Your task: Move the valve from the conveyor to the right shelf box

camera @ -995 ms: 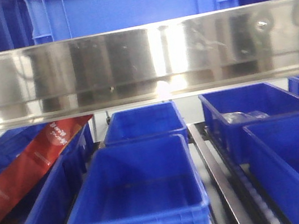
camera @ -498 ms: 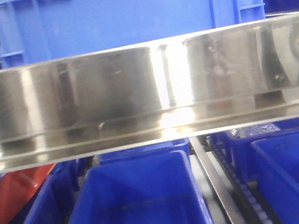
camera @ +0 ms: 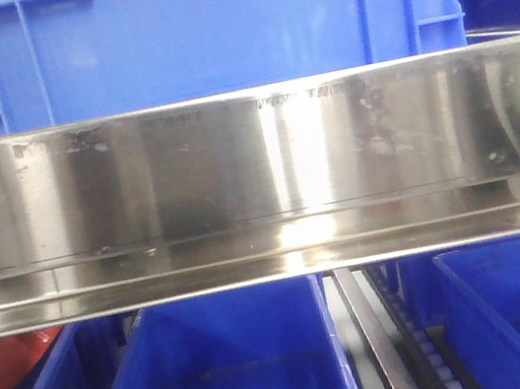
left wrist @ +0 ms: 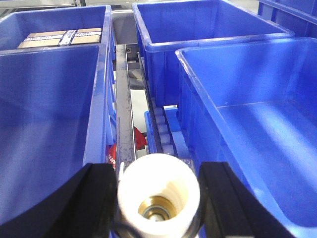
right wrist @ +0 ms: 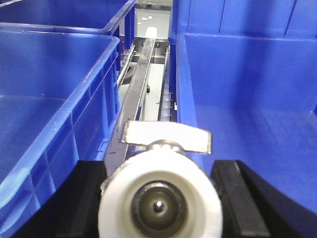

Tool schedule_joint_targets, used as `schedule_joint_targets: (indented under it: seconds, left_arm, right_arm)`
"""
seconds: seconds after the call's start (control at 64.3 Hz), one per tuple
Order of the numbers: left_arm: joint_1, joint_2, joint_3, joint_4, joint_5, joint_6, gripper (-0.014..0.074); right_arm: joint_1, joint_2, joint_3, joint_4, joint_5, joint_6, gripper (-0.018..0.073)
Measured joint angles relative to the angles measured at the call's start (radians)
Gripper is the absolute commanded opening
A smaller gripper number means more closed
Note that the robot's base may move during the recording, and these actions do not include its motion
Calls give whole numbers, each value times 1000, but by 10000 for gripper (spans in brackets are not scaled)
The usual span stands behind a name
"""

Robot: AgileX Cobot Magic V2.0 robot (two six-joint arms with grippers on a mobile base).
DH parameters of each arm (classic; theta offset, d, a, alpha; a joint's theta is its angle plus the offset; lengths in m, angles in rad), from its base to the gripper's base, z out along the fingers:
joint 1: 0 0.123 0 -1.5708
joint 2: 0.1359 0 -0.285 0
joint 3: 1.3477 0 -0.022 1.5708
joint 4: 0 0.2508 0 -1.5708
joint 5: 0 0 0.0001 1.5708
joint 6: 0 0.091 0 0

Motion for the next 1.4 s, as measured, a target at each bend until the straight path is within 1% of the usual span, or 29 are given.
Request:
schedule_joint_targets:
  seconds: [1.135, 1.275, 1.399]
  left_arm:
    - [0, 0, 0, 0, -2, 0, -111]
    - [0, 0, 0, 0, -43, 0, -111]
    - [0, 17, -38, 0, -73, 0, -111]
  right_arm:
    - [0, 0, 0, 0, 0, 0, -154]
    - [0, 0, -2, 0, -4, 0, -154]
    - [16, 14, -62, -3, -4, 0, -154]
